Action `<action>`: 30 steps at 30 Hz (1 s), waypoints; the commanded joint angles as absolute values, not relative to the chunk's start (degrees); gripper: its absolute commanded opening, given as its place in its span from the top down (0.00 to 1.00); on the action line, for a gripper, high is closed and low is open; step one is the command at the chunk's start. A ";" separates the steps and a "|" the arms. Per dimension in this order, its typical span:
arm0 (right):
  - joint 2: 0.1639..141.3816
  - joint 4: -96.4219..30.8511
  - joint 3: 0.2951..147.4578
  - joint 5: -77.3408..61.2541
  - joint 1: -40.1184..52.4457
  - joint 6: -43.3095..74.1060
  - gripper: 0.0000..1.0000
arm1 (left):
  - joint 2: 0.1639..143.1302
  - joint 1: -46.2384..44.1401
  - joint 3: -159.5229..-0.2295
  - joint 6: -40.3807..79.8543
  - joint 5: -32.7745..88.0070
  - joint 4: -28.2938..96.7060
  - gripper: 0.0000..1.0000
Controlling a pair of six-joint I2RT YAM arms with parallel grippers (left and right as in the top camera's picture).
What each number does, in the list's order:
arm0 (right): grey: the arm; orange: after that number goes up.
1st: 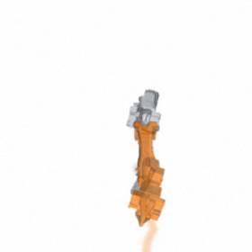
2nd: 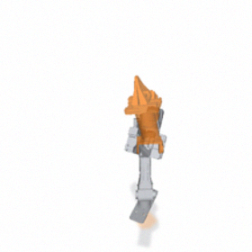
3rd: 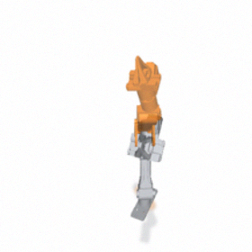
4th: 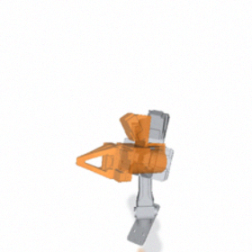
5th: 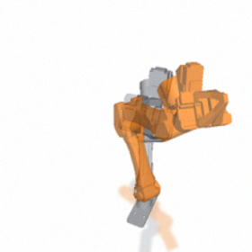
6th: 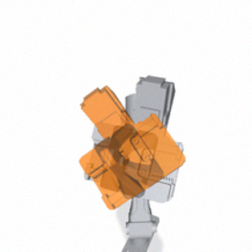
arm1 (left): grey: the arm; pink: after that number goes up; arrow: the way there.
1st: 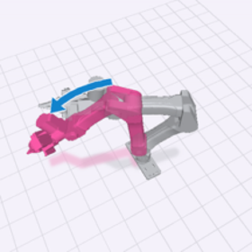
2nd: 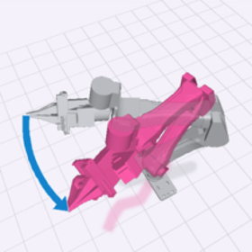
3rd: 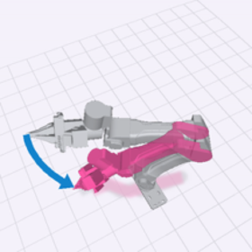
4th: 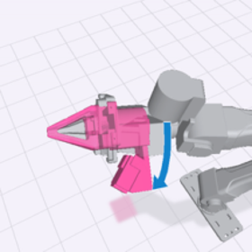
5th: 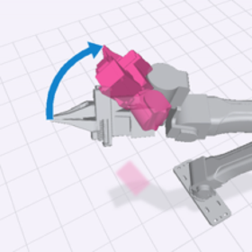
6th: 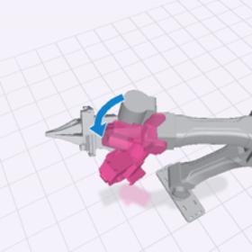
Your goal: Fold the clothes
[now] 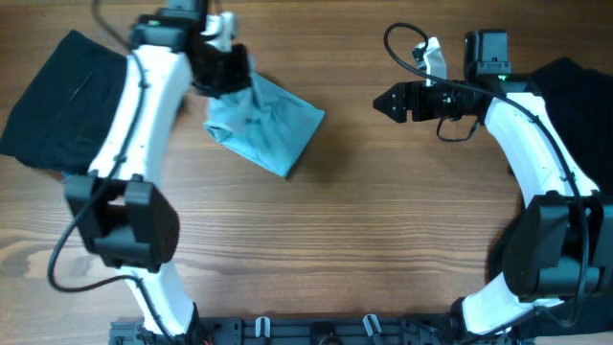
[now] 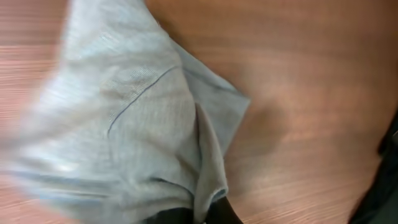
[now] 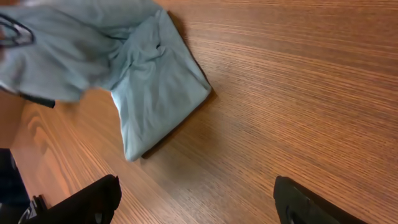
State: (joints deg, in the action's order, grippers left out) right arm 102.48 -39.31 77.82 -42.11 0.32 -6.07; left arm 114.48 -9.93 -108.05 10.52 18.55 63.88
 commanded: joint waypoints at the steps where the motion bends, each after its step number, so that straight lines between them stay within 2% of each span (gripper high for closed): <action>1: 102.19 -38.61 78.32 -41.76 0.38 -4.27 0.17 | 117.47 -15.35 -107.79 9.39 12.53 64.38 0.63; 4: 102.19 -38.57 78.32 -41.74 0.40 -4.27 0.17 | 118.96 -18.31 -107.79 9.37 8.93 64.71 0.37; 7: 102.19 -38.57 78.32 -41.74 0.40 -4.27 0.17 | 117.97 -18.50 -108.88 9.39 7.38 66.13 0.37; 11: 102.19 -38.57 78.32 -40.47 0.40 -2.28 0.16 | 115.20 -15.68 -113.45 9.37 7.33 68.55 0.30; 13: 102.19 -38.59 78.32 -39.35 0.47 -0.97 0.16 | 114.80 -13.96 -113.49 9.37 6.07 67.92 0.46; 14: 102.19 -38.59 78.32 -39.35 0.47 -1.08 0.16 | 115.20 -13.10 -113.45 9.37 5.21 67.94 0.64; 17: 102.21 -38.54 78.32 -39.13 0.47 -1.06 0.16 | 118.54 -10.61 -112.12 9.37 5.04 66.94 0.96; 27: 102.19 -38.68 78.32 -38.54 0.45 -1.06 0.20 | 133.95 -11.60 -111.35 7.03 15.57 59.37 0.96; 28: 102.19 -39.27 78.32 -38.54 0.45 -1.06 0.20 | 135.00 -13.47 -111.37 7.03 29.78 59.72 0.96; 30: 102.21 -39.68 78.32 -38.54 0.45 -1.08 0.20 | 134.02 -15.11 -111.48 7.05 37.28 59.16 0.96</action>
